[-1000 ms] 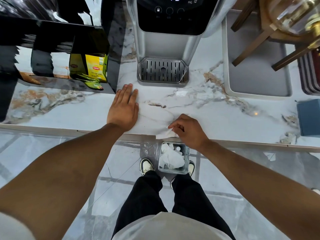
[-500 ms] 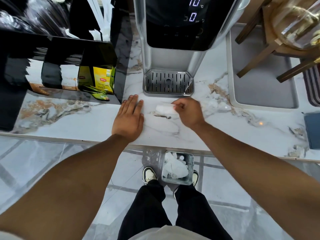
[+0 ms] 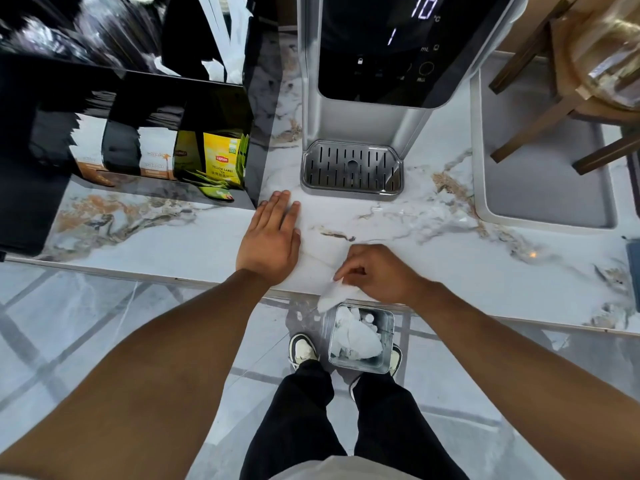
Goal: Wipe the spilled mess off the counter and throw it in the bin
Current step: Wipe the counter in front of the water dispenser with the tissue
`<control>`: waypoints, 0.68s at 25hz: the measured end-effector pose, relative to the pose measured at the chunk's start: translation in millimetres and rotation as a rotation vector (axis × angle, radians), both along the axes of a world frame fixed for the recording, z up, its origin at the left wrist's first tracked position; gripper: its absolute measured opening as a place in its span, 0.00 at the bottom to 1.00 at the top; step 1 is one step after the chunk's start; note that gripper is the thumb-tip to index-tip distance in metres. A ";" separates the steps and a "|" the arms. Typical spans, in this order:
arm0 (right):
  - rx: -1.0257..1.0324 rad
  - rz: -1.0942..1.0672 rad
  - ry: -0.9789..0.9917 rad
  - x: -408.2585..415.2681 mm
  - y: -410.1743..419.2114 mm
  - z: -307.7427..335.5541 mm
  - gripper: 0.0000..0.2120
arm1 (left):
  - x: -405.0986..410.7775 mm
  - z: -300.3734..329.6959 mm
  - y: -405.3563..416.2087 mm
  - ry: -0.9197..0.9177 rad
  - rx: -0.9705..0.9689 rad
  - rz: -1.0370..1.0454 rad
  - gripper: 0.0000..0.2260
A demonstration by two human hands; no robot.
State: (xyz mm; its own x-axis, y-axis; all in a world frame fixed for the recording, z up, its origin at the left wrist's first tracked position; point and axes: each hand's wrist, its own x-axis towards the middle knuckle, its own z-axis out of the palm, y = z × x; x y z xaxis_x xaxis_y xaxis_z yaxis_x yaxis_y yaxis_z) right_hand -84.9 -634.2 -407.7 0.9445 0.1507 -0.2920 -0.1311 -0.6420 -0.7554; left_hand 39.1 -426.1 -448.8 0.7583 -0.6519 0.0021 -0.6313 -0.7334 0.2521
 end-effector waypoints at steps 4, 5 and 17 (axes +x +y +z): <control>-0.084 -0.202 -0.145 42.0 11.7 -8.4 0.07 | 0.5 1.0 0.7 0.007 0.020 -0.017 0.26; -0.091 -0.211 -0.183 47.0 26.0 -11.8 0.07 | 0.9 1.1 1.4 0.009 0.016 -0.029 0.27; 0.065 0.208 0.035 -14.4 -7.2 1.8 0.07 | 0.1 0.9 0.0 -0.001 0.015 -0.009 0.24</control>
State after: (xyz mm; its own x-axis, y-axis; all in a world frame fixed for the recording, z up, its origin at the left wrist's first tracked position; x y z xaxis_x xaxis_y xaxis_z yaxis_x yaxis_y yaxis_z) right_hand -99.3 -641.3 -406.0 0.8805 0.3611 -0.3071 -0.0274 -0.6079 -0.7935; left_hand 39.2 -426.1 -447.9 0.7523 -0.6588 -0.0070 -0.6382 -0.7314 0.2404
